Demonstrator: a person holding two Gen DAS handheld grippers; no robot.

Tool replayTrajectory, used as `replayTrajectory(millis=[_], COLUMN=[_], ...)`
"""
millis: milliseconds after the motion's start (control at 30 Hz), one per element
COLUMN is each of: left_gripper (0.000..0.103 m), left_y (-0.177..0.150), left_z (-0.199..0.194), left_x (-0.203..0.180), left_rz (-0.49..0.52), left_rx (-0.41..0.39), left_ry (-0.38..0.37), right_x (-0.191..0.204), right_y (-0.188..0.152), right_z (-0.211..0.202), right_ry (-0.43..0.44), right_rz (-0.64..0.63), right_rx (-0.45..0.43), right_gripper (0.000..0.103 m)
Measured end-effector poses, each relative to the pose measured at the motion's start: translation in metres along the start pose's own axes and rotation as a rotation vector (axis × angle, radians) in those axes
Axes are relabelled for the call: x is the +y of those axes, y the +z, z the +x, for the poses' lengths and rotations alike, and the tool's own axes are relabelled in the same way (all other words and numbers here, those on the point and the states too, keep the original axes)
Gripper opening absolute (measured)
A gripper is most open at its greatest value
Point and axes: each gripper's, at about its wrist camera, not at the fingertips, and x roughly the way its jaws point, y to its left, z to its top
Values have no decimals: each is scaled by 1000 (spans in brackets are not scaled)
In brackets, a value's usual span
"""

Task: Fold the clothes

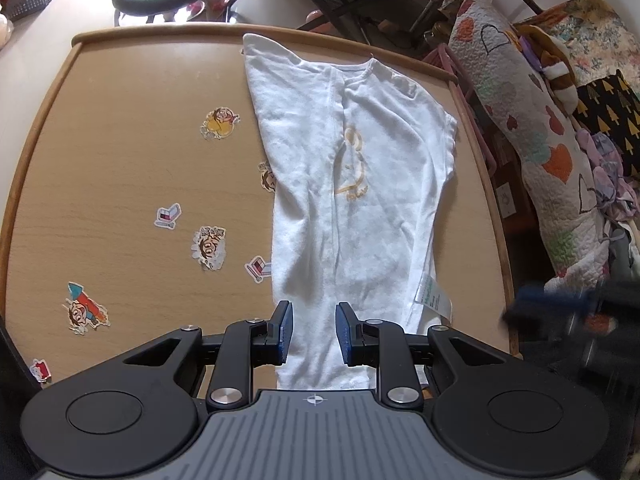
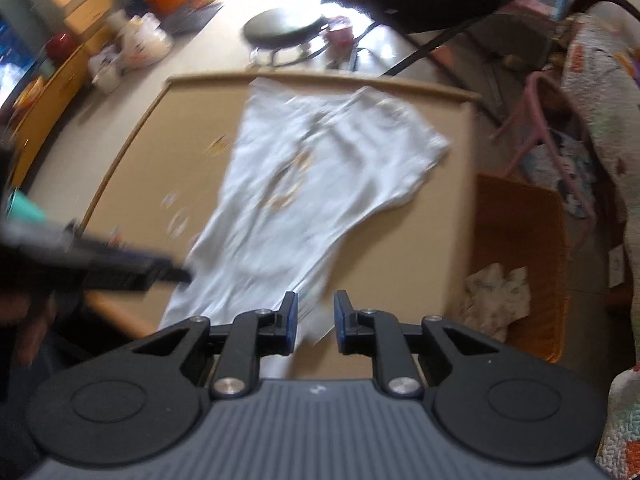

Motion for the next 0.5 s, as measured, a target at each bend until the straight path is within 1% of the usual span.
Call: replayTrajectory(millis=[100,367,500], left_gripper=[27,27,27], left_y=[-1,2,6], left_z=[3,7,8], left_x=[-1,2,3], left_rz=[0,-7,-11], left_rx=[7,20,22], left_ry=[0,8,11], right_x=[-22,-67,-79], right_y=[20,76,95], right_z=[6,42,64], right_ry=[-21,-60,-70], right_rz=[33,106,131], right_rx=[-22,-51,-42], right_gripper=[19,19,29])
